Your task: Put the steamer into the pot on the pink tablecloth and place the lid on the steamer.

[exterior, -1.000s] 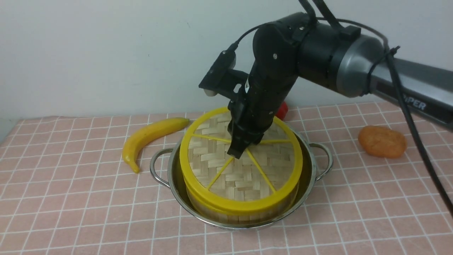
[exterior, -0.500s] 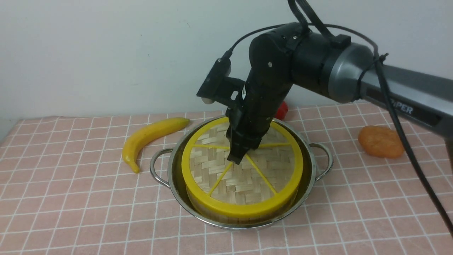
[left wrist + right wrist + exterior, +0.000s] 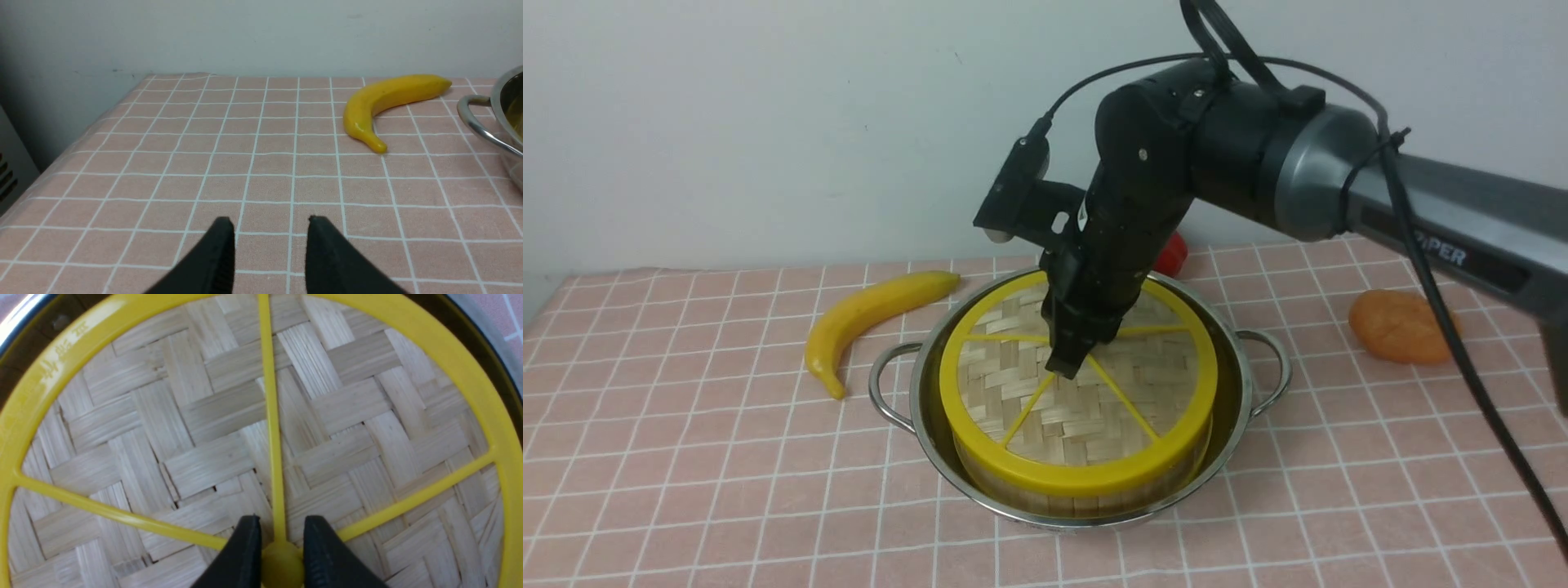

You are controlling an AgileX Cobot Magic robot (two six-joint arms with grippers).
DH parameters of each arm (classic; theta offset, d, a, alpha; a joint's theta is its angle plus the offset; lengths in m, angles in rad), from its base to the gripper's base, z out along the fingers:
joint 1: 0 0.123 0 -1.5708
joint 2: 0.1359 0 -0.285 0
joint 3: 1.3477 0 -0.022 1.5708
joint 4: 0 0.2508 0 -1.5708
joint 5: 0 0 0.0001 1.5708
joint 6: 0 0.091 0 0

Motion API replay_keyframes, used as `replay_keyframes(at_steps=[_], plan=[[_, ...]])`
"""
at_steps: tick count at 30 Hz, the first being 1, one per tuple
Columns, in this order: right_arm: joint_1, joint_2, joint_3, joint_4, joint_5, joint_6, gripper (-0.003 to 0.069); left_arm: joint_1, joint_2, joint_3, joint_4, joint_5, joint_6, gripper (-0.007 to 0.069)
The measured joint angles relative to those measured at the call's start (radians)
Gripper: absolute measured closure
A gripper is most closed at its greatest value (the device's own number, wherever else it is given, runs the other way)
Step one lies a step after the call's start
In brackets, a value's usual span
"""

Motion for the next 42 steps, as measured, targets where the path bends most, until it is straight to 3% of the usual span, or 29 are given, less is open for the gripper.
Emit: replay_keyframes(at_steps=[11,24,32,36,38,40,41,42], plan=[[0.003,0.004,0.0,-0.053,-0.049,-0.033,0.0513,0.0,0.0,0.0,0.0,0.0,0.0,0.0382],[0.002,0.007,0.0,-0.031,-0.053,-0.035,0.0498,0.0,0.0,0.0,0.0,0.0,0.0,0.0382],[0.0,0.008,0.0,-0.034,-0.07,-0.023,0.0181,0.0,0.0,0.0,0.0,0.0,0.0,0.0382],[0.0,-0.011,0.001,-0.086,-0.07,0.03,0.0119,0.0,0.0,0.0,0.0,0.0,0.0,0.0382],[0.0,-0.041,0.001,-0.105,-0.079,0.067,0.0137,0.0,0.0,0.0,0.0,0.0,0.0,0.0382],[0.0,-0.089,0.001,-0.108,-0.115,0.13,0.0246,0.0,0.0,0.0,0.0,0.0,0.0,0.0382],[0.0,-0.095,0.001,-0.108,-0.125,0.145,0.0262,0.0,0.0,0.0,0.0,0.0,0.0,0.0382],[0.0,-0.142,0.001,-0.108,-0.161,0.201,0.0426,0.0,0.0,0.0,0.0,0.0,0.0,0.0382]])
